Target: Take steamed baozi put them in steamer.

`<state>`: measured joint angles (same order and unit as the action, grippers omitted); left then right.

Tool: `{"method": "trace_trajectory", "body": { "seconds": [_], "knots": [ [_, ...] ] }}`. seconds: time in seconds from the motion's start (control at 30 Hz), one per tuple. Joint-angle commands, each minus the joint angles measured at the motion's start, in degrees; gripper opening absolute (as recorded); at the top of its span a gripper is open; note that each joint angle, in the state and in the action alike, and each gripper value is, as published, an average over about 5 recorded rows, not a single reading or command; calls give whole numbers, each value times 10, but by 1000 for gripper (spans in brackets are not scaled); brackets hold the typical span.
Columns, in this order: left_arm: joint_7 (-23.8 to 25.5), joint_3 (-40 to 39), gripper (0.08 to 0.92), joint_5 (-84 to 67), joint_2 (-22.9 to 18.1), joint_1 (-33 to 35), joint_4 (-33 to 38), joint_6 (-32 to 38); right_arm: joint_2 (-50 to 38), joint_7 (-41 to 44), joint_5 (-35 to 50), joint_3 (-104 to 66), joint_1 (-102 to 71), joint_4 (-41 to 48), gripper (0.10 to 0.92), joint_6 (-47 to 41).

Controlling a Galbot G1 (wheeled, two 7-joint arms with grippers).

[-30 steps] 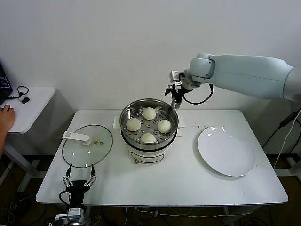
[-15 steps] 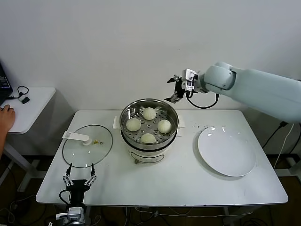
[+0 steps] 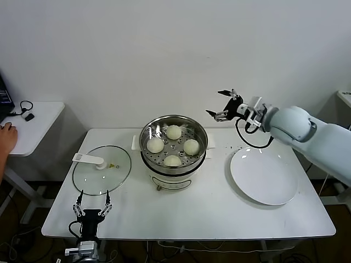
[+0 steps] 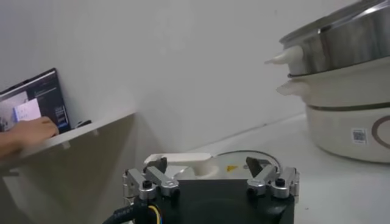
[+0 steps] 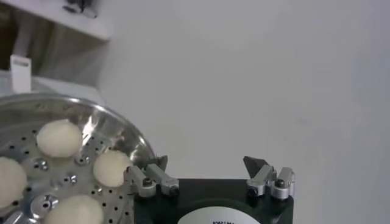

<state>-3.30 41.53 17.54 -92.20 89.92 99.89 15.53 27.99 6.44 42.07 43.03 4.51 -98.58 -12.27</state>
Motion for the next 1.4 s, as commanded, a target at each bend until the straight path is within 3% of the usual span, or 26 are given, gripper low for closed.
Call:
{"method": "trace_trajectory", "body": {
  "seconds": [0.03,0.4,0.87,1.4],
  "knots": [
    [-1,1,823,2,-28,4,2,3,-33,-135,-17,-361,-387,-124,823,50],
    [-4,5,823,2,-28,12,9,7,179,-113,-122,-659,-731,-142,823,126],
    [-12,6,823,1,-28,14,9,18,447,-56,-273,-715,-933,-154,823,257],
    [-14,7,823,1,-28,14,14,19,515,-38,-302,-691,-1029,-147,823,320]
  ]
}}
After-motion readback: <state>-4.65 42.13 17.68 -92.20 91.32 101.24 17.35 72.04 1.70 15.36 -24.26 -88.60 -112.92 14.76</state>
